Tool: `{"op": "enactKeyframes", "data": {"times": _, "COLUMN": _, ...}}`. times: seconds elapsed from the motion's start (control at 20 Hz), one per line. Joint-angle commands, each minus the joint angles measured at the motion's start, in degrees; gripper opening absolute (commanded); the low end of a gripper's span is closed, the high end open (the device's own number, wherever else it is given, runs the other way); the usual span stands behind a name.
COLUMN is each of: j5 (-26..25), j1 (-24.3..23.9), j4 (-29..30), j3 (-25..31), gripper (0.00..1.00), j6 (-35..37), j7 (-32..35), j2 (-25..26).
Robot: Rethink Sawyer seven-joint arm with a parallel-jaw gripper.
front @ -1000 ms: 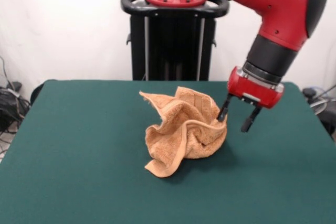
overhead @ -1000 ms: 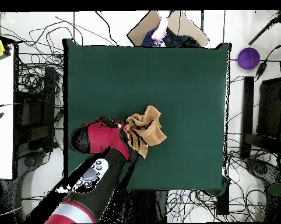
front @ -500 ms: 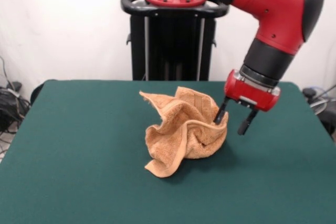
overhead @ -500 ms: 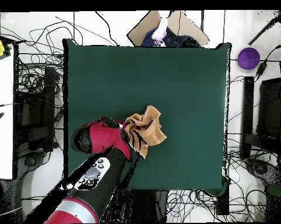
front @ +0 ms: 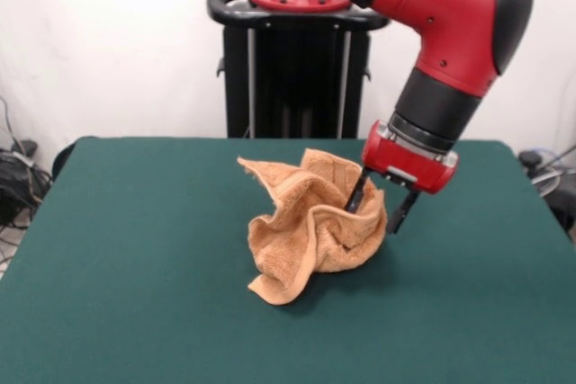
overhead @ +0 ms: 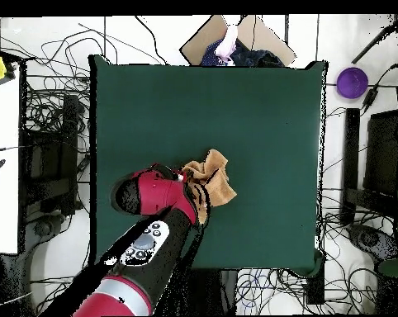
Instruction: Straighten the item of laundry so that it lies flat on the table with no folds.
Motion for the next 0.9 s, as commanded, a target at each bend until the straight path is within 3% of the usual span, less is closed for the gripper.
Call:
{"op": "enactKeyframes", "data": {"times": 0.05, "j5": -1.30, "j1": -0.92, "j4": 0.58, "j3": 7.17, "gripper": 1.00, "j6": -2.90, "j7": 7.43, "j2": -0.30}}
{"op": "enactKeyframes", "data": {"times": 0.2, "j5": -1.60, "j1": -0.05, "j4": -0.20, "j3": 5.50, "gripper": 1.00, "j6": -3.17, "j7": 7.48, "j2": 0.22}}
{"op": "enactKeyframes", "data": {"times": 0.25, "j5": -0.71, "j1": 0.49, "j4": 0.20, "j3": 5.04, "gripper": 0.00, "j6": -3.30, "j7": 8.81, "j2": 0.38}}
{"op": "enactKeyframes", "data": {"times": 0.6, "j5": -0.29, "j1": 2.80, "j4": -0.17, "j3": 2.04, "gripper": 0.00, "j6": -3.82, "j7": 10.12, "j2": 1.35}}
{"op": "enactKeyframes", "data": {"times": 0.9, "j5": -0.85, "j1": 1.51, "j4": 0.59, "j3": 3.11, "gripper": 0.00, "j6": -4.05, "j7": 8.83, "j2": 0.21}}
